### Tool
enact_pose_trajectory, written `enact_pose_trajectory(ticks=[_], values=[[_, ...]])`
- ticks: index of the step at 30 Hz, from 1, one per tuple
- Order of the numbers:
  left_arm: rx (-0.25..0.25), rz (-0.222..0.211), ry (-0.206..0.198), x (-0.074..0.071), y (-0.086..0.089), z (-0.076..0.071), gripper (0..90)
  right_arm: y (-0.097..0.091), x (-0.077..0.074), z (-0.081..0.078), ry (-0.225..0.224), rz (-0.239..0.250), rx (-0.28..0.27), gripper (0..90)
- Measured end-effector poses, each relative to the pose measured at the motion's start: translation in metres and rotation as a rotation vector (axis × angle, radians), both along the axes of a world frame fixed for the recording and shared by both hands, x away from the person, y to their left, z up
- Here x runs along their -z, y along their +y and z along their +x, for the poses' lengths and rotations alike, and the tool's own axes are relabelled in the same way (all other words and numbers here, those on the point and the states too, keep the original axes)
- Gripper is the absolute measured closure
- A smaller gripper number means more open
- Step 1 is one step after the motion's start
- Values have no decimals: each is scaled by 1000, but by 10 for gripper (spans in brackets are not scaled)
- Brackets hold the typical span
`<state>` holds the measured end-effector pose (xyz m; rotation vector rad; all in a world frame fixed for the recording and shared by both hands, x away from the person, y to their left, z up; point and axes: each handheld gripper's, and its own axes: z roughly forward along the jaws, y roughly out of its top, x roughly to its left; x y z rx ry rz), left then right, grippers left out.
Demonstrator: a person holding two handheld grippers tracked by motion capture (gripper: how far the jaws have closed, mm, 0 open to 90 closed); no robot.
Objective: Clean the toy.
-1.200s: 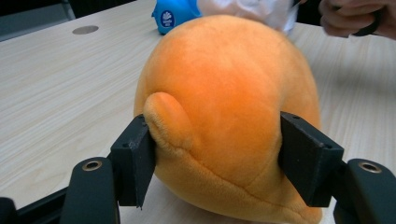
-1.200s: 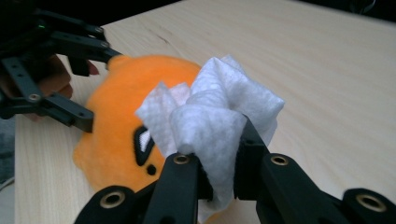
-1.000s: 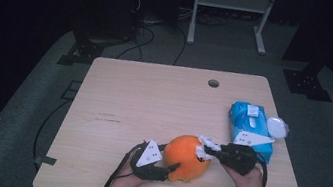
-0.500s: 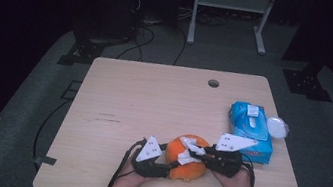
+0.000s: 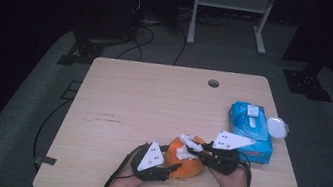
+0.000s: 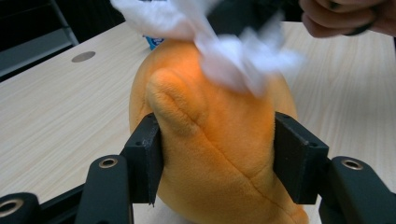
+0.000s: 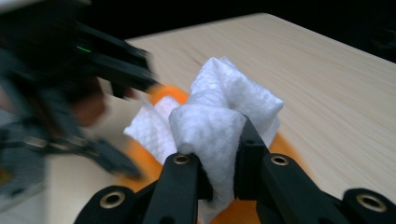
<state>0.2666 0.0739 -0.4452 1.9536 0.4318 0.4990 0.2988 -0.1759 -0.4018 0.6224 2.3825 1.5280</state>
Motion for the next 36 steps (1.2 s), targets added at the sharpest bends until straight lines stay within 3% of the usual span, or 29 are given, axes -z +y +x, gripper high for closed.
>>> enact_pose_trajectory(ticks=[2,3,5,7,9,10,12,15,16,18,20,21,22,24,28,31,35,36], values=[[-14,-55,64,-3,1,4,283,-11,4,3,-11,-44,52,804],[-20,-90,93,-4,1,6,242,-16,6,3,11,-27,56,804],[-37,-112,127,-3,2,8,236,-14,6,-2,18,-15,37,804],[-34,-106,98,0,0,7,321,1,3,-10,22,16,-34,804],[-14,-61,32,-1,-5,0,380,18,-2,-16,-6,-8,-79,804],[-8,-39,8,-2,-7,-3,391,25,-5,-18,-30,-32,-91,804],[2,-19,-9,-3,-6,-4,407,26,-8,-14,-31,-15,-75,804],[0,-30,17,0,-1,-2,414,3,-4,-1,-16,5,16,804],[-1,-35,25,0,0,-1,407,-9,1,4,11,7,61,804],[-11,-59,55,-3,0,2,314,-22,7,7,48,18,85,804],[-31,-107,84,-7,-1,4,198,-20,7,2,53,35,63,804],[-36,-109,90,-7,-1,5,196,-12,5,-2,48,49,16,804],[-38,-100,87,-6,-1,5,220,-6,4,-5,39,48,-6,804],[-55,-74,78,-3,2,5,336,7,1,-9,1,0,-23,804],[-56,-70,97,-2,11,8,400,-10,9,4,51,28,23,804],[-48,-72,103,-1,13,8,407,-36,20,14,132,65,77,803],[-38,-74,110,0,14,8,388,-39,20,10,138,56,81,803],[-43,-84,134,-2,15,10,347,-35,19,8,125,51,70,803]])
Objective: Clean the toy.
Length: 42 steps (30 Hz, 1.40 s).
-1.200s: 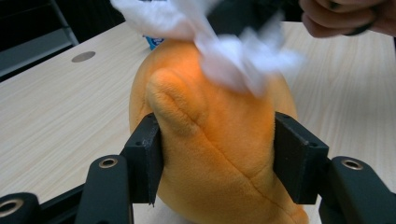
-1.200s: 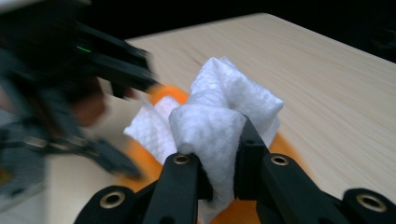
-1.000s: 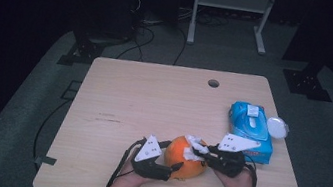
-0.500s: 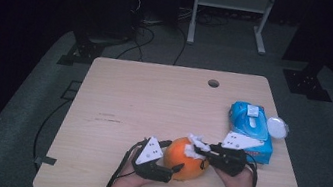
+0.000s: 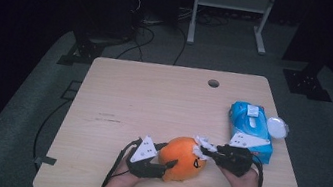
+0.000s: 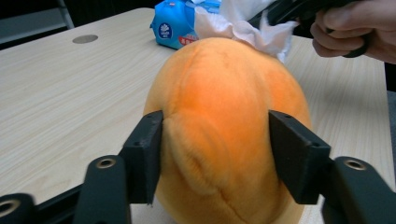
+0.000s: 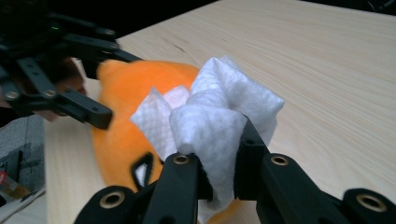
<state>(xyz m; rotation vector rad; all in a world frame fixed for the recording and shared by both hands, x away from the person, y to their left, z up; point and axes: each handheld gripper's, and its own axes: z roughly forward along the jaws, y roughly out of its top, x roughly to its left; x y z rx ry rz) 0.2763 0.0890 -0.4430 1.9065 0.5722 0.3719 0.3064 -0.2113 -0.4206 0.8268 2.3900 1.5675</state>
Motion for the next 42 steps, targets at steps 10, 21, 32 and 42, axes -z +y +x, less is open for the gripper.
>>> enact_pose_trajectory(ticks=[10,21,32,42], values=[[-38,-6,-75,-8,-4,0,462,16,-6,-5,-38,19,-50,804],[-92,34,-124,-4,9,-3,479,6,18,14,38,-27,36,803],[-117,-2,-62,1,20,5,458,23,16,4,-12,-21,-42,803],[-11,15,-110,-4,2,-6,411,30,-7,-2,-65,17,-56,803]])
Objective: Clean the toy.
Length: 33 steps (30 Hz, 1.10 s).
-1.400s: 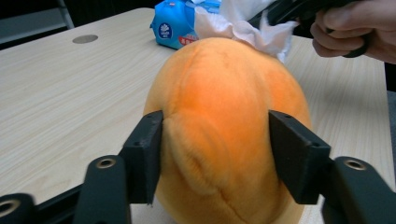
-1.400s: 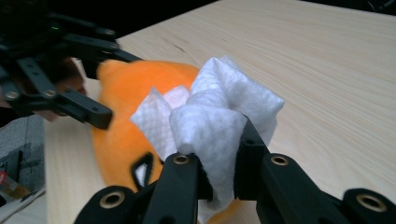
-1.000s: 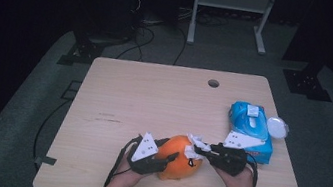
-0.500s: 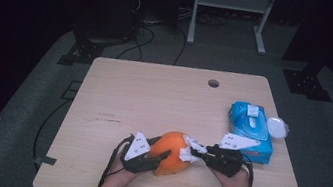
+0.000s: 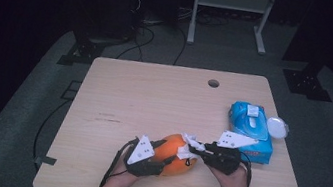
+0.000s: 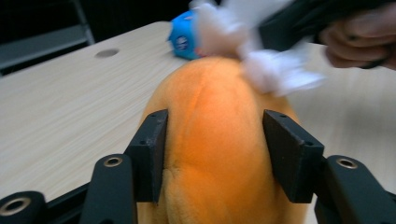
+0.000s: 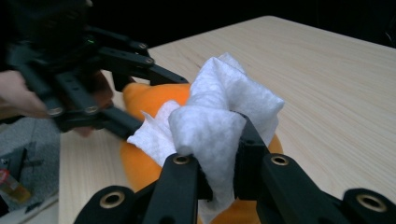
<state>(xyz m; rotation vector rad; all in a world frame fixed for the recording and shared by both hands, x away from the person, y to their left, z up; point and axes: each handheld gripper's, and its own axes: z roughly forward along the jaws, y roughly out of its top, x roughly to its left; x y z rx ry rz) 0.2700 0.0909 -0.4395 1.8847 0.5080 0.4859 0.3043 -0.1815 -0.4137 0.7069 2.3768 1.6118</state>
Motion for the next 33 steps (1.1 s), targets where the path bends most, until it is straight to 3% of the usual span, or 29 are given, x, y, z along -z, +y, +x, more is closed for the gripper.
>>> enact_pose_trajectory(ticks=[3,5,7,8,10,13,15,17,19,20,21,23,25,28,29,31,33], values=[[-19,-29,50,-6,4,3,268,-6,16,3,41,-13,11,803],[-56,-37,111,-5,7,8,163,-9,18,2,47,-15,22,803],[-37,-41,153,0,6,11,222,-10,15,0,63,3,16,804],[-36,-23,127,2,4,9,294,-9,13,-1,59,2,13,804],[-25,17,37,-2,2,6,418,-4,8,-3,51,14,0,804],[12,63,-82,-6,-5,0,464,-1,-5,-4,23,63,-23,804],[35,82,-105,-6,-8,-2,456,-1,-9,-3,7,63,-13,803],[9,65,-76,-7,-7,-1,359,-4,-6,-1,15,43,5,803],[-62,-16,33,-7,-2,6,189,-8,3,1,17,-18,35,804],[-67,-45,86,-7,2,10,159,-10,7,1,26,-31,43,804],[-60,-55,110,-6,4,12,167,-13,8,1,46,-9,41,804],[-26,-46,91,-3,4,10,330,-10,3,-2,37,-1,32,804],[15,-21,48,-3,-2,5,390,0,-6,-9,14,16,-19,804],[58,47,-33,-5,-11,-4,424,23,-15,-19,-43,-20,-74,803],[65,55,-36,-5,-11,-5,422,25,-17,-20,-50,-28,-75,804],[65,31,-18,-5,-7,-3,391,20,-17,-17,-51,-25,-56,803],[22,1,42,-6,-4,2,255,9,-13,-12,-66,-63,-1,804]])
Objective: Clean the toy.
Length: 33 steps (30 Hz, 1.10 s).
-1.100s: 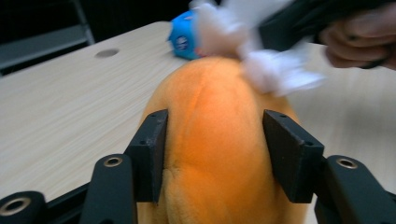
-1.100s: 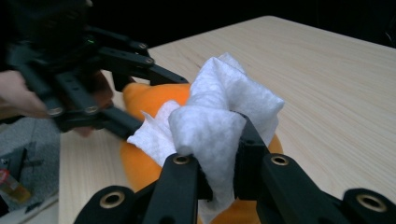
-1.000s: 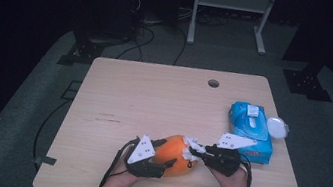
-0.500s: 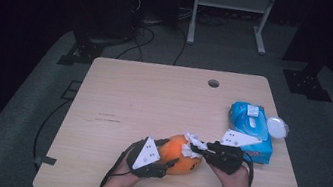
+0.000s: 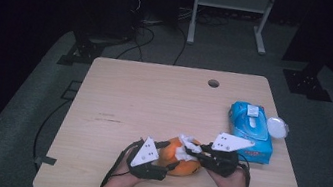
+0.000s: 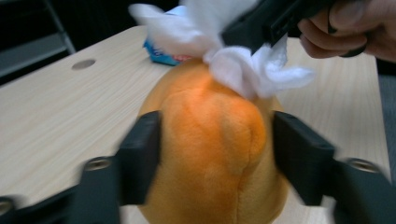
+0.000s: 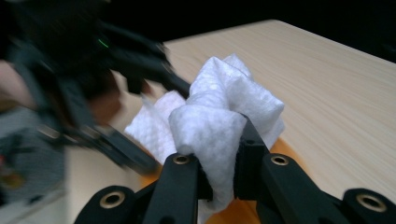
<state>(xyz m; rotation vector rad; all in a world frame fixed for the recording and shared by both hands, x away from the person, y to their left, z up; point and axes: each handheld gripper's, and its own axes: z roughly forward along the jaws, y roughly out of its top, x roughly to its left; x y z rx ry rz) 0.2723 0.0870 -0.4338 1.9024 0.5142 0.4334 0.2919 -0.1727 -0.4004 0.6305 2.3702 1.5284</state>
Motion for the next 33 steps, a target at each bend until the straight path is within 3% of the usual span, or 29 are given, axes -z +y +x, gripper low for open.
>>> enact_pose_trajectory(ticks=[2,4,6,8,10,12,13,16,18,20,22,24,26,30,33], values=[[10,-25,25,2,1,3,275,-7,3,2,20,8,19,804],[41,17,-34,4,-4,-2,379,-5,1,0,30,13,9,804],[82,40,-64,4,-7,-5,419,6,-4,-6,23,28,-45,804],[96,63,-81,4,-8,-8,435,17,-11,-9,-5,7,-88,804],[95,67,-75,4,-5,-7,435,18,-13,-7,-13,-8,-76,804],[83,56,-46,4,-1,-5,425,8,-9,1,-4,-21,-28,804],[69,38,-11,4,3,-2,405,1,-4,5,10,-27,5,804],[10,17,70,1,8,6,261,-21,6,14,61,-25,82,804],[-6,-58,143,-3,12,10,179,-24,9,14,85,-14,88,804],[2,-84,164,-7,12,9,162,-17,11,11,100,8,58,804],[9,-85,172,-10,9,8,163,-4,9,6,97,24,2,804],[13,-41,154,-6,10,7,212,5,6,1,89,32,-38,804],[15,-37,157,-3,13,7,331,2,7,3,93,29,-31,804],[5,-29,161,0,20,9,366,-19,20,11,142,34,44,804],[-7,-31,160,1,21,9,373,-21,21,9,153,40,52,804]])
